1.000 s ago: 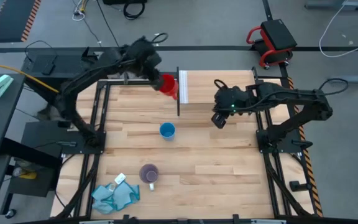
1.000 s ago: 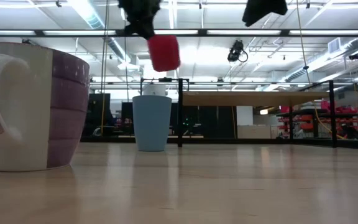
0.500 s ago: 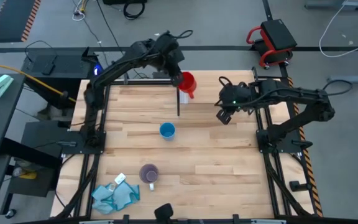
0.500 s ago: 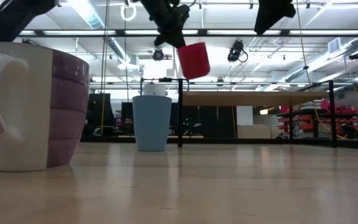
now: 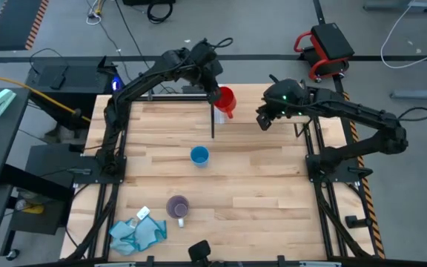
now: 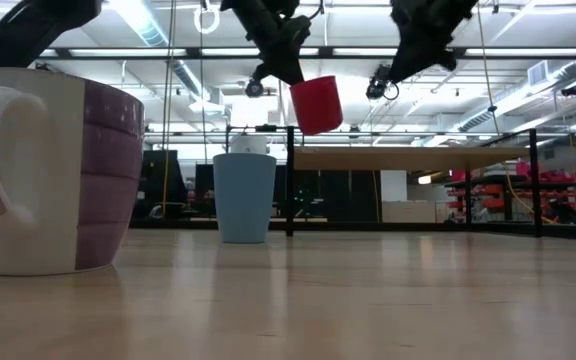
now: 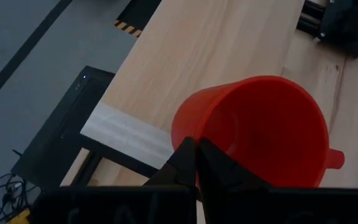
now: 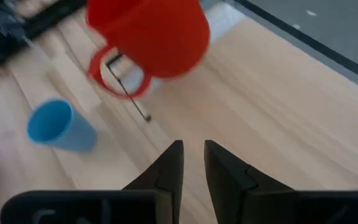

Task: Stack small to large cups/mugs on shelf
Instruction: Put the red mug on the shelf

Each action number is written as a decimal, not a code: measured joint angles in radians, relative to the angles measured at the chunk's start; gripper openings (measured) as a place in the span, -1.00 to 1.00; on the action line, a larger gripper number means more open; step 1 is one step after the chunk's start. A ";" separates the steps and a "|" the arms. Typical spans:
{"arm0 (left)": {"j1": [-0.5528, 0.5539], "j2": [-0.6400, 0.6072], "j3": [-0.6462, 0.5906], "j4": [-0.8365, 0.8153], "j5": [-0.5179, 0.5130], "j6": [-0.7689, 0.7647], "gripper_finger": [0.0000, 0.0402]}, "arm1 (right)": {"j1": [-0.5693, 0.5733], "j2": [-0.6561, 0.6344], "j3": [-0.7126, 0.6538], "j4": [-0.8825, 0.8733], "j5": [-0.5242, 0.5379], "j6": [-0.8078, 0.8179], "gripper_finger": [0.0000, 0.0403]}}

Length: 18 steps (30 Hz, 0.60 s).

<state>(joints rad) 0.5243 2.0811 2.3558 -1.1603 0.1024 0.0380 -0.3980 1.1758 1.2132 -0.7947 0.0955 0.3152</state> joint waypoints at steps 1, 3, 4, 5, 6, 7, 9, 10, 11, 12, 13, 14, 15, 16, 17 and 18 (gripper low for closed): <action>0.000 0.000 0.000 0.000 -0.001 0.000 -0.97 | -0.020 0.009 -0.011 0.033 -0.027 -0.007 -0.67; 0.000 0.000 0.000 0.005 -0.003 -0.005 -0.97 | -0.053 0.031 -0.027 0.079 -0.071 -0.020 -0.71; 0.000 0.000 0.000 0.011 -0.002 -0.007 -0.97 | -0.067 0.043 -0.031 0.097 -0.088 -0.027 -0.73; 0.000 0.000 0.000 0.017 -0.003 -0.010 -0.97 | -0.080 0.055 -0.032 0.113 -0.102 -0.032 -0.76; 0.000 0.004 0.000 0.024 -0.003 -0.019 -0.97 | -0.090 0.067 -0.032 0.129 -0.118 -0.041 -0.78; 0.000 0.006 0.000 0.032 -0.003 -0.027 -0.96 | -0.098 0.080 -0.030 0.138 -0.132 -0.052 -0.80; 0.000 0.011 -0.001 0.029 -0.003 -0.030 -0.96 | -0.106 0.105 -0.019 0.149 -0.150 -0.065 -0.84; 0.001 0.016 0.000 0.032 -0.003 -0.030 -0.97 | -0.106 0.115 -0.012 0.158 -0.155 -0.074 -0.85; 0.001 0.019 0.000 0.035 -0.003 -0.031 -0.97 | -0.106 0.122 -0.007 0.167 -0.158 -0.080 -0.87; 0.001 0.022 -0.001 0.031 -0.004 -0.031 -0.97 | -0.106 0.128 -0.004 0.173 -0.160 -0.083 -0.88; 0.002 0.027 -0.001 0.026 -0.005 -0.031 -0.97 | -0.106 0.134 -0.001 0.180 -0.162 -0.083 -0.89; 0.002 0.031 -0.001 0.032 -0.004 -0.031 -0.97 | -0.106 0.140 -0.001 0.189 -0.168 -0.084 -0.90; 0.002 0.033 -0.001 0.037 -0.004 -0.034 -0.97 | -0.109 0.144 -0.001 0.192 -0.174 -0.088 -0.90; 0.004 0.034 -0.001 0.034 -0.004 -0.034 -0.97 | -0.111 0.148 -0.001 0.194 -0.179 -0.091 -0.91; 0.005 0.039 -0.001 0.032 -0.004 -0.034 -0.97 | -0.111 0.152 -0.001 0.200 -0.179 -0.091 -0.91; 0.005 0.044 0.000 0.043 -0.004 -0.034 -0.96 | -0.113 0.156 -0.001 0.200 -0.179 -0.092 -0.91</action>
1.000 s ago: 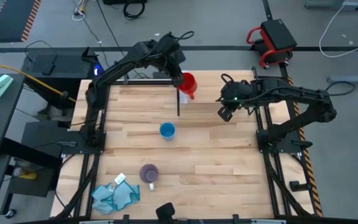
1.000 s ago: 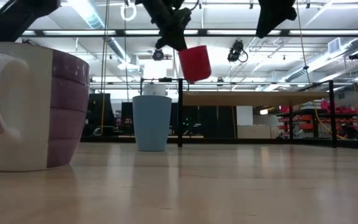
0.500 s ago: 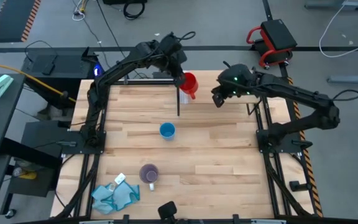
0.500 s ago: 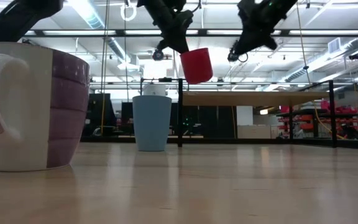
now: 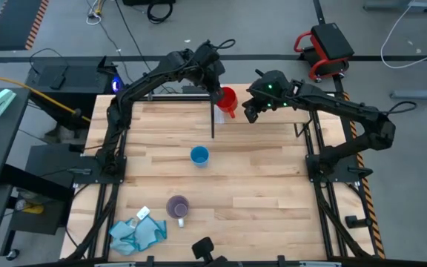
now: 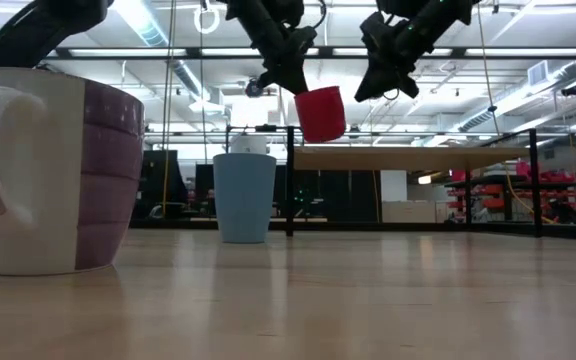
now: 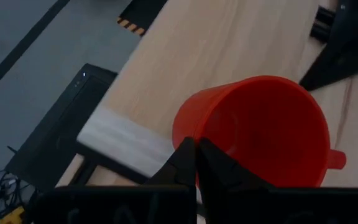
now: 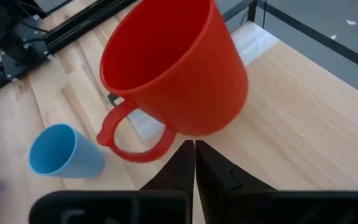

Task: Stack small to large cups/mugs on shelf
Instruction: Put the red mug on the shelf

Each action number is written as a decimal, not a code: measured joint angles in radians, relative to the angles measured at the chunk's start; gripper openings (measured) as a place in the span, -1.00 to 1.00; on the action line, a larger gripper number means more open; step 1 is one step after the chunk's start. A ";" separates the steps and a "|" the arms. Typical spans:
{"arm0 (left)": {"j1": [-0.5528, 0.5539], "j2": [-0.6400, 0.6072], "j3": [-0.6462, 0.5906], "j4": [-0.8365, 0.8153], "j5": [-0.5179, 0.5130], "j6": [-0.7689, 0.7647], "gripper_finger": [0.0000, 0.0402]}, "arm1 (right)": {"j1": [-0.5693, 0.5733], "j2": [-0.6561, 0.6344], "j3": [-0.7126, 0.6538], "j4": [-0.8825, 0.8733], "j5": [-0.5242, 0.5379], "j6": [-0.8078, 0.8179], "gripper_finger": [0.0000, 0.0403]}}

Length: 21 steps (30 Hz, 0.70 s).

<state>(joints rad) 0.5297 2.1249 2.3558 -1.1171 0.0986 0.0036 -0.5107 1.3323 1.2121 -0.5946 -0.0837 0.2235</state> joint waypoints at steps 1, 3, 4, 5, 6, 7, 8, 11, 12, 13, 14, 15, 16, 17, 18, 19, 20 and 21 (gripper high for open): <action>0.000 0.004 0.000 0.008 0.000 -0.004 -0.96 | -0.004 0.006 0.000 -0.003 0.000 -0.006 -0.91; 0.001 0.015 -0.001 -0.005 0.000 -0.008 -0.96 | -0.007 0.018 0.000 0.000 -0.001 -0.010 -0.91; 0.001 0.019 -0.001 0.002 0.001 -0.010 -0.96 | -0.008 0.024 0.000 -0.001 -0.001 -0.011 -0.91; 0.001 0.021 -0.001 0.007 0.002 -0.012 -0.97 | -0.010 0.029 0.000 0.002 -0.004 -0.014 -0.91; 0.001 0.022 -0.001 0.001 0.002 -0.011 -0.97 | -0.012 0.035 0.000 0.003 -0.008 -0.014 -0.91; 0.001 0.026 -0.001 -0.001 0.003 -0.011 -0.97 | -0.012 0.043 0.000 0.003 -0.012 -0.015 -0.91; 0.001 0.029 0.000 0.007 0.005 -0.011 -0.97 | -0.011 0.050 0.000 0.003 -0.016 -0.016 -0.91; 0.001 0.036 -0.001 0.004 0.008 -0.014 -0.96 | -0.011 0.065 0.000 0.010 -0.023 -0.018 -0.91; 0.001 0.037 -0.001 0.008 0.006 -0.012 -0.94 | -0.011 0.067 0.000 0.010 -0.022 -0.019 -0.91; 0.000 0.038 -0.001 0.013 0.006 -0.012 -0.93 | -0.011 0.070 0.000 0.014 -0.022 -0.021 -0.91; 0.000 0.039 -0.001 0.012 0.006 -0.012 -0.92 | -0.011 0.072 0.000 0.028 -0.023 -0.021 -0.91; 0.001 0.039 -0.001 0.009 0.006 -0.012 -0.92 | -0.011 0.073 0.000 0.030 -0.023 -0.021 -0.91; 0.001 0.039 -0.001 0.009 0.006 -0.011 -0.93 | -0.011 0.074 0.000 0.026 -0.023 -0.022 -0.91; 0.001 0.039 -0.001 0.010 0.006 -0.010 -0.93 | -0.011 0.075 0.000 0.030 -0.023 -0.021 -0.91; 0.001 0.039 -0.001 0.010 0.006 -0.010 -0.94 | -0.011 0.075 0.000 0.034 -0.023 -0.021 -0.91; 0.001 0.039 -0.001 0.012 0.006 -0.010 -0.94 | -0.011 0.077 0.000 0.032 -0.023 -0.022 -0.91; 0.001 0.039 -0.001 0.012 0.006 -0.010 -0.94 | -0.011 0.078 0.000 0.033 -0.023 -0.022 -0.91; 0.001 0.039 -0.001 0.013 0.005 -0.010 -0.93 | -0.011 0.079 0.000 0.036 -0.023 -0.022 -0.91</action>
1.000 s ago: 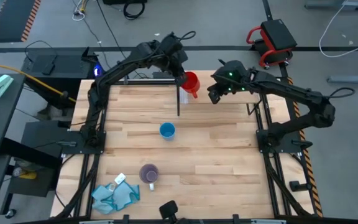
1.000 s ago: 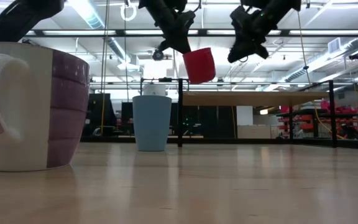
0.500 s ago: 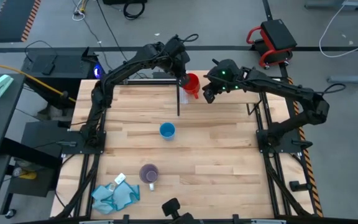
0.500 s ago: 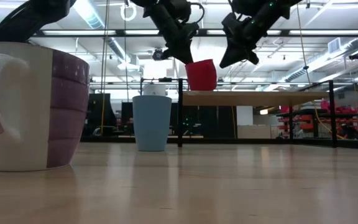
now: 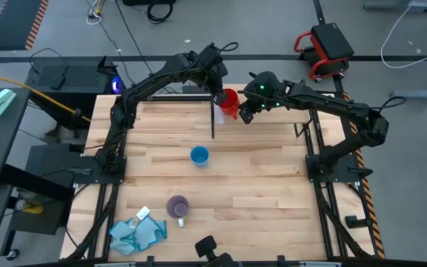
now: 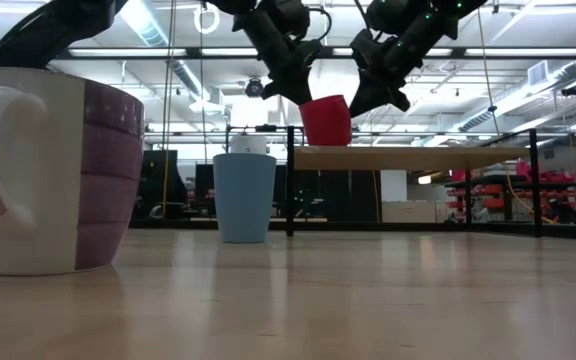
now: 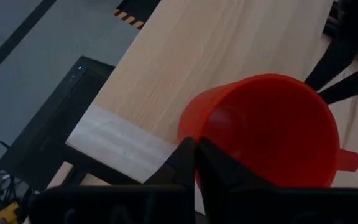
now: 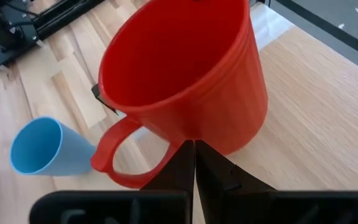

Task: Stack small to large cups/mugs on shelf
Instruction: Put the red mug on the shelf

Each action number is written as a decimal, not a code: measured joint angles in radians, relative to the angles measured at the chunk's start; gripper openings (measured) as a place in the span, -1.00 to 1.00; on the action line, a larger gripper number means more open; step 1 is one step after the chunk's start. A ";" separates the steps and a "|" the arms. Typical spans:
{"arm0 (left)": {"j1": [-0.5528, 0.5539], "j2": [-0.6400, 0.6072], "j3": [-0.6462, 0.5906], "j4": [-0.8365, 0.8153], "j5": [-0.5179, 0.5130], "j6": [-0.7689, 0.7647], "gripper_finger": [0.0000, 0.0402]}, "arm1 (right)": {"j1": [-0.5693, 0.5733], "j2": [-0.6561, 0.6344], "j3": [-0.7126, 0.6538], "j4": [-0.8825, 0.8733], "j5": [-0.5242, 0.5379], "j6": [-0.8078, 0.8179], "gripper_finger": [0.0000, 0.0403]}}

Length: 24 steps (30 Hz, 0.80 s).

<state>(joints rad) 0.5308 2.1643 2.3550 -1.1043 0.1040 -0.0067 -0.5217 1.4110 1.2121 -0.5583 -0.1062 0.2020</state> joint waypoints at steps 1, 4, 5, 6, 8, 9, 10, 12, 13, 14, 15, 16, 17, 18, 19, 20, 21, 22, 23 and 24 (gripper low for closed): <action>0.000 0.000 0.000 0.001 0.000 0.001 -0.90 | 0.000 0.000 0.000 0.000 0.000 0.000 -0.91; 0.000 0.000 0.000 0.002 0.007 0.002 -0.79 | 0.000 0.000 0.000 0.000 0.000 0.000 -0.91; -0.001 0.000 0.000 0.004 0.010 0.002 -0.76 | 0.000 0.000 0.000 0.000 0.000 0.000 -0.91; -0.001 0.000 0.000 0.006 0.011 0.002 -0.72 | 0.000 0.000 0.000 0.000 0.000 0.000 -0.91; -0.003 0.000 0.000 0.011 0.012 0.000 -0.66 | 0.000 0.000 0.000 -0.001 0.000 0.000 -0.91; -0.003 0.000 0.000 0.013 0.012 0.000 -0.64 | 0.000 0.000 0.000 -0.001 0.000 0.000 -0.91; -0.003 0.000 0.000 0.014 0.012 -0.001 -0.62 | 0.000 0.000 0.000 0.000 0.000 0.000 -0.91; -0.003 0.000 0.000 0.018 0.013 -0.005 -0.58 | 0.000 0.000 0.000 -0.001 0.000 0.000 -0.91; -0.003 0.000 0.000 0.020 0.013 -0.006 -0.57 | 0.000 0.000 0.000 -0.001 0.000 0.000 -0.91; -0.003 0.000 0.000 0.022 0.013 -0.008 -0.55 | 0.000 0.000 0.000 -0.001 0.000 0.000 -0.91; -0.003 0.000 0.000 0.025 0.013 -0.008 -0.54 | 0.000 0.000 0.000 -0.001 0.000 0.000 -0.91; -0.003 0.000 0.000 0.032 0.013 -0.008 -0.53 | 0.000 0.000 0.000 -0.002 0.000 0.000 -0.91; -0.003 0.000 0.000 0.036 0.013 -0.008 -0.52 | 0.000 0.000 0.000 -0.003 0.000 0.000 -0.91; -0.003 0.000 0.000 0.036 0.013 -0.009 -0.51 | 0.001 0.000 0.000 -0.007 0.000 0.000 -0.91; -0.003 -0.001 0.000 0.040 0.013 -0.012 -0.51 | 0.001 0.000 0.000 -0.014 0.000 0.000 -0.91; -0.002 -0.003 0.000 0.042 0.013 -0.014 -0.50 | 0.001 0.000 0.000 -0.023 0.000 0.000 -0.91; -0.001 -0.006 0.000 0.041 0.014 -0.014 -0.50 | 0.001 0.000 0.000 -0.035 0.000 0.002 -0.91; 0.000 -0.011 0.000 0.041 0.013 -0.015 -0.50 | 0.001 0.000 0.000 -0.047 0.000 0.003 -0.91; 0.002 -0.017 0.000 0.040 0.013 -0.015 -0.50 | 0.001 -0.001 0.000 -0.057 0.000 0.003 -0.91; 0.005 -0.025 0.000 0.035 0.013 -0.016 -0.50 | 0.001 -0.002 0.000 -0.068 0.000 0.003 -0.91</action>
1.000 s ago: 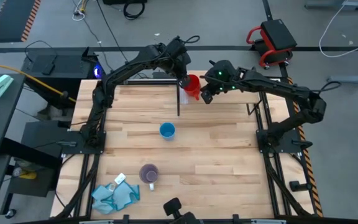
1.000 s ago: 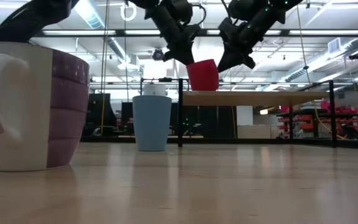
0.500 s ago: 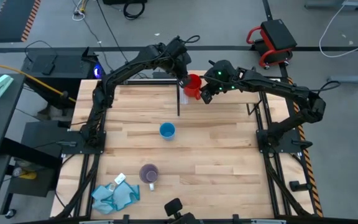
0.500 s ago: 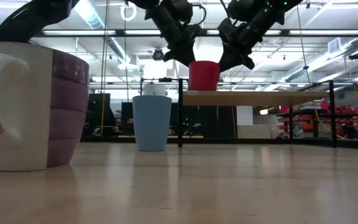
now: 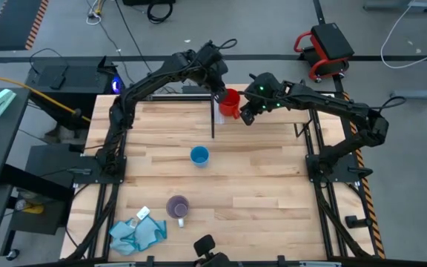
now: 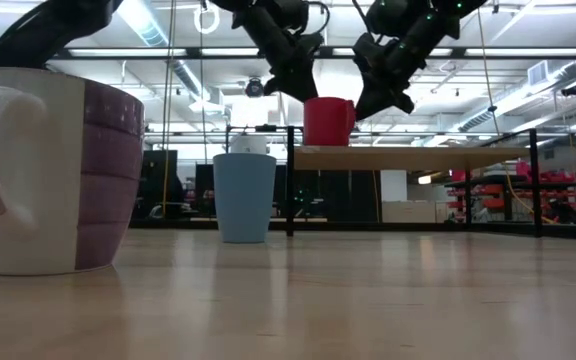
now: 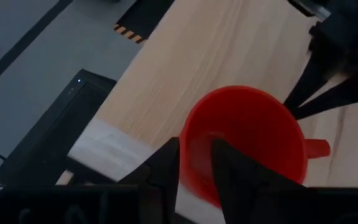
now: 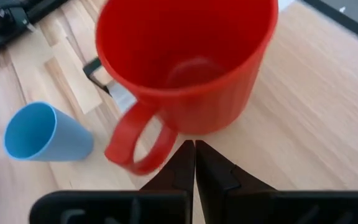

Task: Stack small to large cups/mugs on shelf
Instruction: Put the red mug on the shelf

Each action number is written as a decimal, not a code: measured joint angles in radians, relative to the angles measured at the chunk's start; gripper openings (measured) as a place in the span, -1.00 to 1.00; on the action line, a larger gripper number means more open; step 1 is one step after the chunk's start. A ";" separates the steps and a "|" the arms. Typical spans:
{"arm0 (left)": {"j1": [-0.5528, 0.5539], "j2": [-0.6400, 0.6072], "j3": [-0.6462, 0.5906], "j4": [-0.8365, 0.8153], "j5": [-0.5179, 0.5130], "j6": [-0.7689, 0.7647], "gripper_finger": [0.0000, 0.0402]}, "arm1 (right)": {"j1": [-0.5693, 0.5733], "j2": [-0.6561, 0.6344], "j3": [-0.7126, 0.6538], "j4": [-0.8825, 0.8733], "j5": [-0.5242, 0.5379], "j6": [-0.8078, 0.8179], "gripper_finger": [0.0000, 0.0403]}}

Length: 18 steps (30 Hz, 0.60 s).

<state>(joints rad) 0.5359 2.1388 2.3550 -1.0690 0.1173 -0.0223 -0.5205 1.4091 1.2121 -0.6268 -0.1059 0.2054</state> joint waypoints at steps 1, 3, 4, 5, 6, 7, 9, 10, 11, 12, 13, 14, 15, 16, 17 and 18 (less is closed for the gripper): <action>0.002 -0.006 0.000 -0.005 0.000 0.000 -0.50 | 0.000 -0.001 0.000 -0.006 0.000 0.000 -0.91; 0.009 -0.025 0.000 -0.019 -0.007 -0.006 -0.51 | 0.006 -0.002 0.000 -0.012 0.000 0.000 -0.91; 0.012 -0.035 0.000 -0.035 -0.017 -0.014 -0.51 | 0.007 -0.002 0.000 -0.015 0.000 -0.001 -0.91; 0.014 -0.045 0.001 -0.047 -0.029 -0.020 -0.51 | 0.010 -0.002 0.000 -0.016 0.000 -0.002 -0.91; 0.018 -0.056 0.001 -0.064 -0.040 -0.029 -0.50 | 0.015 -0.002 0.000 -0.016 0.000 -0.004 -0.91; 0.023 -0.066 0.001 -0.096 -0.049 -0.047 -0.50 | 0.018 -0.002 0.000 -0.015 0.000 -0.004 -0.91; 0.024 -0.080 0.001 -0.152 -0.059 -0.081 -0.50 | 0.025 -0.002 0.000 -0.012 0.000 -0.005 -0.91; 0.025 -0.084 0.002 -0.183 -0.059 -0.100 -0.50 | 0.028 -0.002 0.000 -0.012 0.000 -0.005 -0.91; 0.024 -0.086 0.002 -0.218 -0.061 -0.109 -0.51 | 0.033 -0.002 0.000 -0.012 0.000 -0.005 -0.91; 0.016 -0.086 0.002 -0.251 -0.062 -0.119 -0.51 | 0.035 -0.002 0.000 -0.012 0.000 -0.007 -0.91; 0.006 -0.085 0.002 -0.272 -0.063 -0.124 -0.52 | 0.039 -0.002 0.000 -0.011 0.000 -0.007 -0.91; -0.006 -0.083 0.002 -0.283 -0.062 -0.124 -0.53 | 0.043 -0.002 0.000 -0.009 0.000 -0.007 -0.91; -0.020 -0.080 0.002 -0.290 -0.060 -0.124 -0.54 | 0.047 -0.002 0.000 -0.005 0.000 -0.007 -0.91; -0.032 -0.076 0.002 -0.291 -0.058 -0.124 -0.55 | 0.048 -0.002 0.000 0.000 0.000 -0.009 -0.91; -0.044 -0.071 0.002 -0.284 -0.057 -0.124 -0.56 | 0.048 -0.002 0.000 0.005 0.000 -0.011 -0.91; -0.056 -0.066 0.002 -0.270 -0.057 -0.124 -0.57 | 0.049 -0.002 0.000 0.006 0.000 -0.011 -0.91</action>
<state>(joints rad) 0.4799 2.0726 2.3566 -1.3395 0.0601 -0.1464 -0.4717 1.4075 1.2121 -0.6212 -0.1059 0.1947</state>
